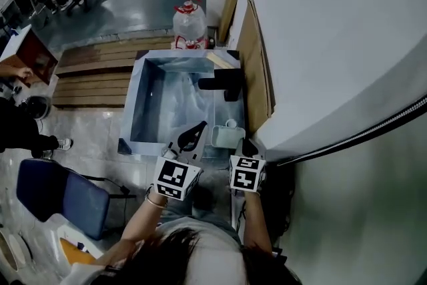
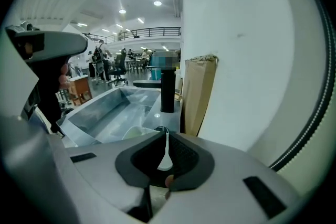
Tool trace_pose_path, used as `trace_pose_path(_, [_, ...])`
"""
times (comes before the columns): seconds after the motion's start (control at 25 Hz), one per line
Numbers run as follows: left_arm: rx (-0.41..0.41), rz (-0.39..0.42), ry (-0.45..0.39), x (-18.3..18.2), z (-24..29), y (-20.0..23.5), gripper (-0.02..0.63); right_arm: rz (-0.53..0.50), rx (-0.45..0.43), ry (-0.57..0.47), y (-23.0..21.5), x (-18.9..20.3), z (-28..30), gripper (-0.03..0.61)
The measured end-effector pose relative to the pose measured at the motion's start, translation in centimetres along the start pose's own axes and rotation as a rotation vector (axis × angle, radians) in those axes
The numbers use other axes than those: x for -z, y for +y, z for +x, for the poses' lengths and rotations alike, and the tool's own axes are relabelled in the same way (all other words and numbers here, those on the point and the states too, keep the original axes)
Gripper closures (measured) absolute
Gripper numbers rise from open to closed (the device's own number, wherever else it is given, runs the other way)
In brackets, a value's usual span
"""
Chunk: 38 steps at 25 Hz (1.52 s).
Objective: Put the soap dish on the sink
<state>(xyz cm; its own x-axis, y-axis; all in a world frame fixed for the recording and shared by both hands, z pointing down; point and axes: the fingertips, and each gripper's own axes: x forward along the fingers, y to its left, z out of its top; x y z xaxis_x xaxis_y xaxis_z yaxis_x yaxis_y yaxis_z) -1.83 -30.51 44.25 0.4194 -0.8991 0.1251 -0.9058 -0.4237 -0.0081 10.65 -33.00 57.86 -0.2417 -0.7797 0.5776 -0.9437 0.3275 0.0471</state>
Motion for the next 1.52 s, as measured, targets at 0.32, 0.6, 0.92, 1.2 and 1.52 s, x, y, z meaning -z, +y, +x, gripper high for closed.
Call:
trace_pose_path(0.32, [-0.008, 0.009, -0.013, -0.6, -0.8, -0.5, 0.606, 0.017, -0.032, -0.077, 0.4, -1.9, -1.6, 0.552])
trace_pose_path(0.6, [-0.004, 0.010, -0.006, -1.1, -1.3, -0.5, 0.606, 0.046, -0.056, -0.169, 0.6, -4.1, -3.2, 0.552])
trace_pose_path(0.92, [-0.004, 0.023, -0.029, -1.9, -2.6, -0.2, 0.606, 0.060, -0.076, -0.273, 1.6, -6.3, -5.8, 0.554])
trace_pose_path(1.2, [0.006, 0.024, -0.027, -2.5, -4.8, -0.7, 0.606, 0.035, -0.057, -0.332, 2.4, -7.6, -9.0, 0.554])
trace_pose_path(1.52, [0.009, 0.020, -0.059, -3.0, -7.5, -1.5, 0.606, 0.024, -0.063, -0.365, 3.8, -7.6, -12.7, 0.554])
